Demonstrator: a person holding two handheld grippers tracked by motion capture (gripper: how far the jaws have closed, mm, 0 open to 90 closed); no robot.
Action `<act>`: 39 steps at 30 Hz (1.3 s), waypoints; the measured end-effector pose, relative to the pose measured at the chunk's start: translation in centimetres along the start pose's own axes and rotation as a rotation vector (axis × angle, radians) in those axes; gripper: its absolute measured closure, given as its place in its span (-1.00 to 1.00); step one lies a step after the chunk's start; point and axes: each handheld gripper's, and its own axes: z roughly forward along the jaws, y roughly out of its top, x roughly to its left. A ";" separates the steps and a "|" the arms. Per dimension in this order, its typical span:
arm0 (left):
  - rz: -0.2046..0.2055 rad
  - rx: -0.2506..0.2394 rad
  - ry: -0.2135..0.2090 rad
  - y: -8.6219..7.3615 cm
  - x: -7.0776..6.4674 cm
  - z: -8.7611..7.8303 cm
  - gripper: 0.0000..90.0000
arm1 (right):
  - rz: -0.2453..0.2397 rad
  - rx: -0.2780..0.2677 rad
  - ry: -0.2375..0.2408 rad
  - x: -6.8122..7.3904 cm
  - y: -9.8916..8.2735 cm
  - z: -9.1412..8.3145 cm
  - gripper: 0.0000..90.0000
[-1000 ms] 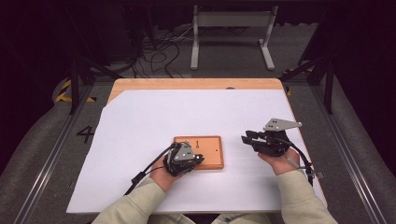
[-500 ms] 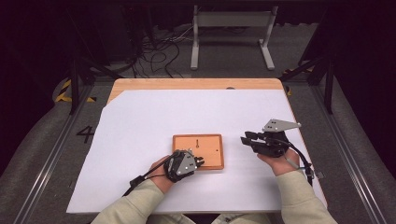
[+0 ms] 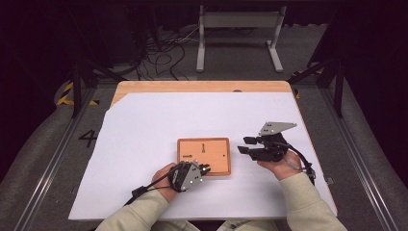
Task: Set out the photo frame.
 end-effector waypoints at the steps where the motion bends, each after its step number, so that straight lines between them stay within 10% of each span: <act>1: 0.002 0.001 0.003 0.0 -0.1 0.0 0.86 | -0.002 0.007 0.014 0.1 0.3 0.2 0.16; 16: 0.024 0.000 0.011 0.0 -0.4 -0.1 0.86 | 0.099 0.154 0.127 -1.2 2.2 4.9 -0.26; 39: 0.044 0.000 0.021 0.0 -0.6 -0.2 0.86 | 0.180 0.206 0.261 -2.5 1.7 9.0 -0.45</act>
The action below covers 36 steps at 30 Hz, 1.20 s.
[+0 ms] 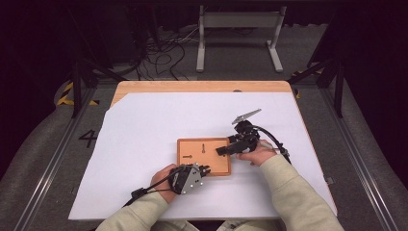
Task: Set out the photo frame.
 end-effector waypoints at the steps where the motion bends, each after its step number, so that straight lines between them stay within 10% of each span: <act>1: 0.001 0.000 0.000 0.0 0.0 0.0 0.86 | 0.002 0.002 0.008 0.0 0.0 0.2 -0.45; 30: 0.017 0.002 -0.022 0.1 -0.2 -0.3 0.81 | 0.083 0.029 0.108 -0.1 0.5 0.1 -0.07; 36: 0.013 0.009 -0.061 0.3 -0.5 -0.7 0.48 | 0.041 0.026 0.126 0.5 0.7 -1.0 0.09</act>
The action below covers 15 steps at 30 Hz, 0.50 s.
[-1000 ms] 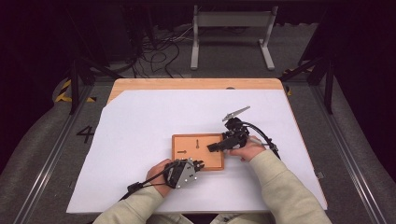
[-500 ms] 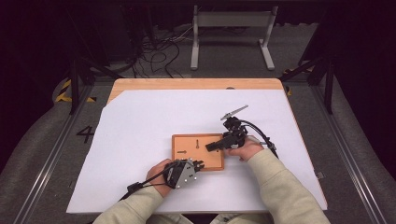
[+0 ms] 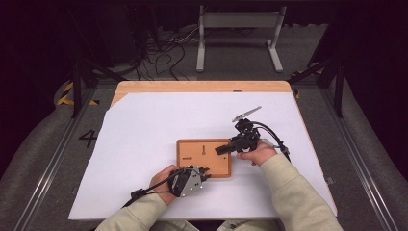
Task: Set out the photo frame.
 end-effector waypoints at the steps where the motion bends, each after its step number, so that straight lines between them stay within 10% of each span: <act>1: -0.007 -0.006 -0.026 0.1 -0.1 -0.2 0.37 | -0.006 0.001 0.000 0.2 0.0 -0.1 0.11; 8: -0.076 -0.074 -0.057 0.2 0.5 -2.3 -0.09 | -0.076 0.002 -0.013 1.1 -0.2 -0.8 0.17; 11: -0.204 -0.116 -0.066 0.0 1.3 -3.8 -0.13 | -0.089 0.002 -0.018 1.4 -0.3 -0.9 0.17; 15: -0.267 -0.139 -0.032 -0.9 2.2 -5.4 -0.15 | -0.124 0.007 -0.044 2.1 -0.4 -1.1 0.18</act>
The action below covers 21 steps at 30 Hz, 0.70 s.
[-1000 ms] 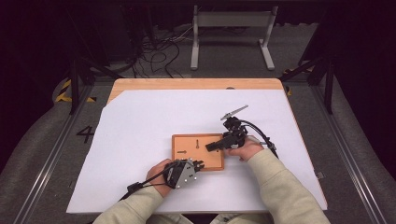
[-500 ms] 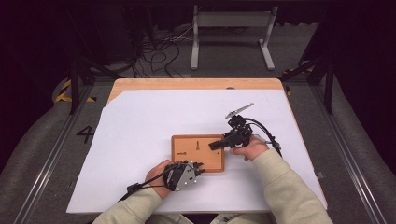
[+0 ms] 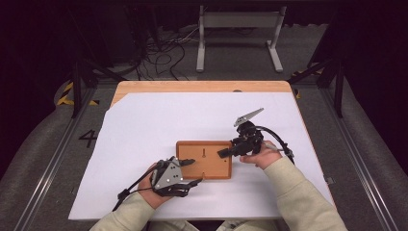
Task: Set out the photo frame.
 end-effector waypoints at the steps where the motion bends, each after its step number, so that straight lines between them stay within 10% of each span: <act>1: 0.000 0.000 0.000 0.0 0.0 0.0 -0.15 | 0.000 0.000 0.000 0.0 0.0 0.0 0.18; 8: -0.088 -0.092 0.116 -0.3 1.4 -2.2 -0.17 | -0.047 0.002 -0.037 1.0 -0.2 -0.3 0.18; 21: -0.239 -0.163 0.195 -1.1 3.7 -4.7 -0.29 | -0.164 0.005 -0.089 3.5 -0.9 -1.1 0.27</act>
